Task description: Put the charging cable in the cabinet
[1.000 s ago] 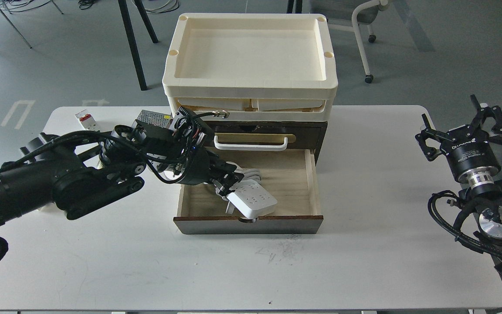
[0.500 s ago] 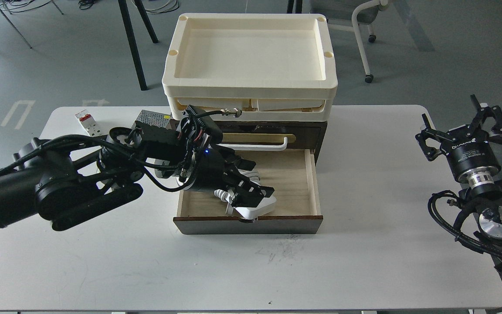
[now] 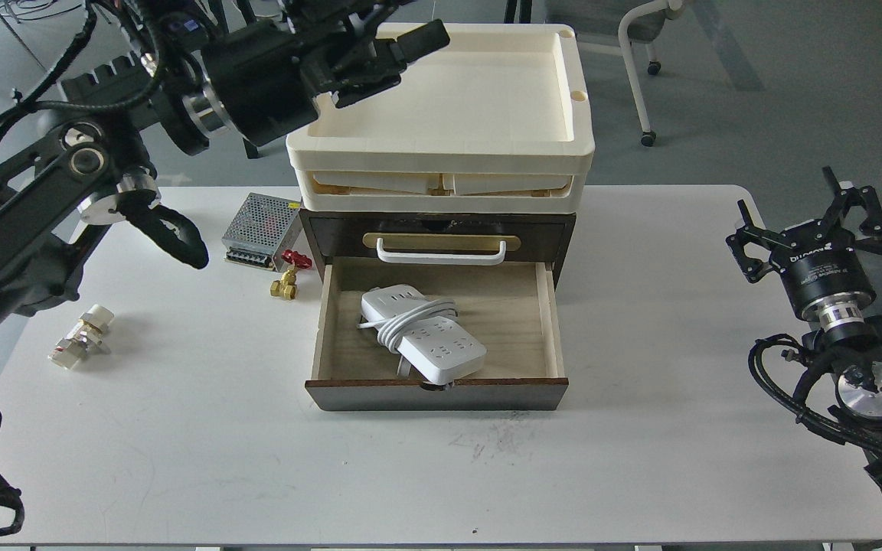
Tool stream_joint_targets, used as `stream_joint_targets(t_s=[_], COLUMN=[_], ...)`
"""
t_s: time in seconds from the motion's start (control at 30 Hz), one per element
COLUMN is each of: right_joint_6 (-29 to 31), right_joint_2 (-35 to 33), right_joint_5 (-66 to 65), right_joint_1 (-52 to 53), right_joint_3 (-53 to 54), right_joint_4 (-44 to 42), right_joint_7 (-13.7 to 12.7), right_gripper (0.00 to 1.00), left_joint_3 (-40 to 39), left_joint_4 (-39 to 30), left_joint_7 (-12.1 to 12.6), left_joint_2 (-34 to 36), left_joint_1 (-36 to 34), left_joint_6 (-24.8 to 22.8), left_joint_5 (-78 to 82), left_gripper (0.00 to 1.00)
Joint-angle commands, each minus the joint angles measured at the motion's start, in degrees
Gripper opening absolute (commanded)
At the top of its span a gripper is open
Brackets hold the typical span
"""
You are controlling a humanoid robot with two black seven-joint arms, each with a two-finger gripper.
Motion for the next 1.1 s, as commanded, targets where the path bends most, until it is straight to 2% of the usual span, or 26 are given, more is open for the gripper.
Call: stream_joint_targets(t_s=[0.0,0.3,0.43,0.57,0.8,1.07], right_joint_6=[0.00,-3.51,-3.69,-3.78,-3.87,-3.87], right_joint_2=[-0.01,0.07,-0.01,-0.01,-0.01,-0.01], right_joint_5=[0.08,0.17,0.08,0.08,0.08,0.08], right_joint_1=[0.23,0.67,0.67,0.67,0.76,1.46], right_joint_3=[0.35,2.03,1.67,1.59,1.85,2.02], right_joint_4=[0.00,-0.44,-0.44,-0.62,-0.88,-1.41], right_joint_7=[-0.43,-0.43,-0.52,-1.05,-1.40,-1.23], right_gripper=[1.00,1.00,1.00,1.00,1.00,1.00], left_joint_3=[-3.67,-3.49,-2.44,-1.38,-1.82,-1.91], left_joint_4=[10.00,34.61,43.41,47.12,47.56,49.67], left_joint_7=[0.11,0.20,0.20,-0.15,-0.50,-1.29], left_joint_2=[-0.10,-2.39,-4.31,-7.13,-7.57,-8.01], left_joint_1=[0.01,-0.08,0.27,1.85,8.00,9.15], left_joint_6=[-0.01,-0.01,-0.01,-0.01,-0.01,-0.01], left_joint_5=[-7.29,-34.71,-40.62,-41.50,-42.12,-45.28], left_gripper=[1.00,1.00,1.00,1.00,1.00,1.00])
